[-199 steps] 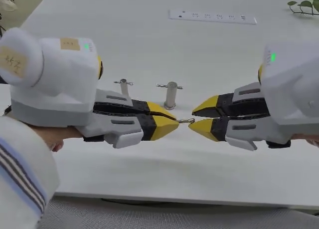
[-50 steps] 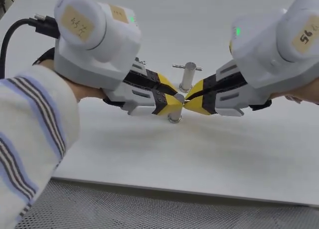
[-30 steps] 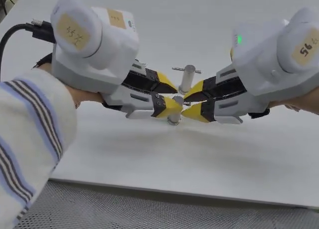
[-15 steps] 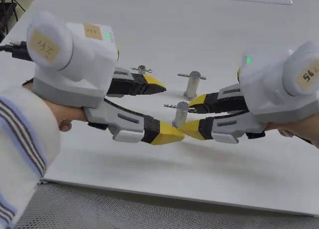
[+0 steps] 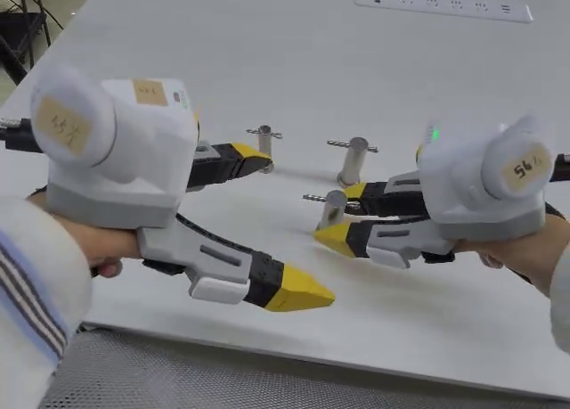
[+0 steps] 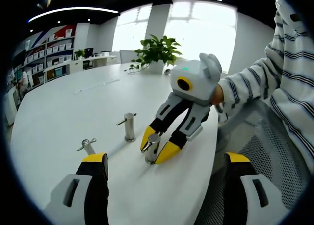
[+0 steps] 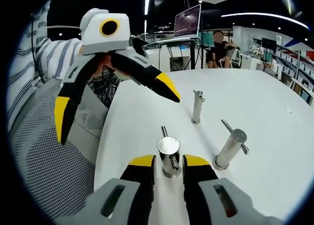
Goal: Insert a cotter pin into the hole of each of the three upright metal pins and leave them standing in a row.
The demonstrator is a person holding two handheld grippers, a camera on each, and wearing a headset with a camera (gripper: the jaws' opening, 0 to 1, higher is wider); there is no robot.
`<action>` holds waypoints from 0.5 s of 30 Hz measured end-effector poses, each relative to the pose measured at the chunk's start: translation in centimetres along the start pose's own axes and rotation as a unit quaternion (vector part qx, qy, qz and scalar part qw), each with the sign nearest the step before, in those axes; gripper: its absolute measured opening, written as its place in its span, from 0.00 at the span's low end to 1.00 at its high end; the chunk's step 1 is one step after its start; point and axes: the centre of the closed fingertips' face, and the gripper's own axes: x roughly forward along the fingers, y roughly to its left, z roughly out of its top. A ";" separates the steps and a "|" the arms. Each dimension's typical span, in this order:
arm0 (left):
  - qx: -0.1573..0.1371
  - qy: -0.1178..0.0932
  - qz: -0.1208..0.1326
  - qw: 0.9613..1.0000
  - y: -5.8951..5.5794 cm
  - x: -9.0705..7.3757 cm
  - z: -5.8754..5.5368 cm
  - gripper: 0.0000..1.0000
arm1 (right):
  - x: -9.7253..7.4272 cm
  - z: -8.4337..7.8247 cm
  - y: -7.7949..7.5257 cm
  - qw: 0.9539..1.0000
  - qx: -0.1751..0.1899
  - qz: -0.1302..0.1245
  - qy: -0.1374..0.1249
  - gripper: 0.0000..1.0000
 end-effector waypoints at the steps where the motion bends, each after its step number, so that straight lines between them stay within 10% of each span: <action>1: 0.000 0.001 0.002 1.000 0.0 0.0 0.0 0.99 | 0.0 0.0 -0.1 1.000 0.001 -0.003 -0.001 0.16; 15: 0.002 0.016 0.004 1.000 -0.4 -0.2 -0.5 0.99 | 0.1 -0.2 -0.4 1.000 0.002 -0.009 -0.005 0.09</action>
